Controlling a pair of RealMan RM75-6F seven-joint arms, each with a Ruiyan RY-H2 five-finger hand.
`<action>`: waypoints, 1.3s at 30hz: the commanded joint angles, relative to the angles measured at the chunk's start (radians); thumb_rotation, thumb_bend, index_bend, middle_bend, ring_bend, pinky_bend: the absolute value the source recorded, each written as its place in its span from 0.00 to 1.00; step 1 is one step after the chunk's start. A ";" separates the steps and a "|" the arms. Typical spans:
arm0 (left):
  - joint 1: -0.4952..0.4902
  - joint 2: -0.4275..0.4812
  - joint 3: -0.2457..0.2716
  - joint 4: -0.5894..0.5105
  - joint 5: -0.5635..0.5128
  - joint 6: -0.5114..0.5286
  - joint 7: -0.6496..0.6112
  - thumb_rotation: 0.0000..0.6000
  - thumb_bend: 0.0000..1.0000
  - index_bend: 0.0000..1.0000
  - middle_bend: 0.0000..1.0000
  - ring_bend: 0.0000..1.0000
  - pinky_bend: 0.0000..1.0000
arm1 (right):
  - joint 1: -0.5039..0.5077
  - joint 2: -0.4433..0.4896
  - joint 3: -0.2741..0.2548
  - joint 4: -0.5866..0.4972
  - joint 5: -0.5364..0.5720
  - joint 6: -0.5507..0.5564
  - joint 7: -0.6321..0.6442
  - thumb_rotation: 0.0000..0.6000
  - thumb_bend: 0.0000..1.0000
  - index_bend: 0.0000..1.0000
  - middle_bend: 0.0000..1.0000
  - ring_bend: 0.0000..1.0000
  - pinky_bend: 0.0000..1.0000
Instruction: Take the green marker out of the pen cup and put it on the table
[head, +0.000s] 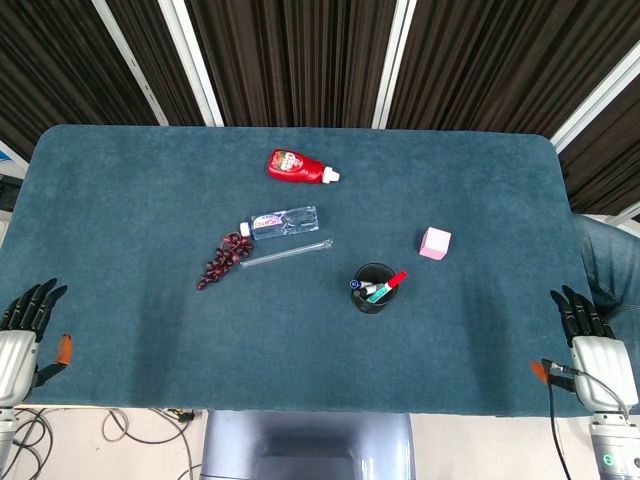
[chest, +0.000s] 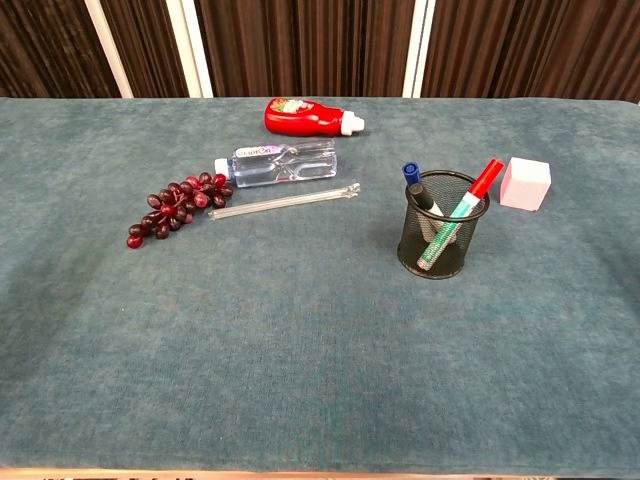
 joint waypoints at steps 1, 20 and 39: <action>-0.001 0.001 -0.001 -0.001 -0.005 -0.004 -0.002 1.00 0.52 0.09 0.04 0.00 0.10 | 0.011 0.053 -0.007 -0.034 0.004 -0.048 0.108 1.00 0.16 0.00 0.00 0.07 0.20; -0.001 -0.003 -0.003 -0.003 -0.007 -0.005 0.010 1.00 0.52 0.09 0.04 0.00 0.10 | 0.276 0.186 0.161 -0.111 0.423 -0.600 0.630 1.00 0.14 0.07 0.00 0.06 0.20; -0.003 -0.009 -0.003 0.001 -0.016 -0.017 0.021 1.00 0.53 0.09 0.04 0.02 0.10 | 0.404 -0.039 0.233 -0.041 0.777 -0.603 0.503 1.00 0.23 0.41 0.00 0.06 0.20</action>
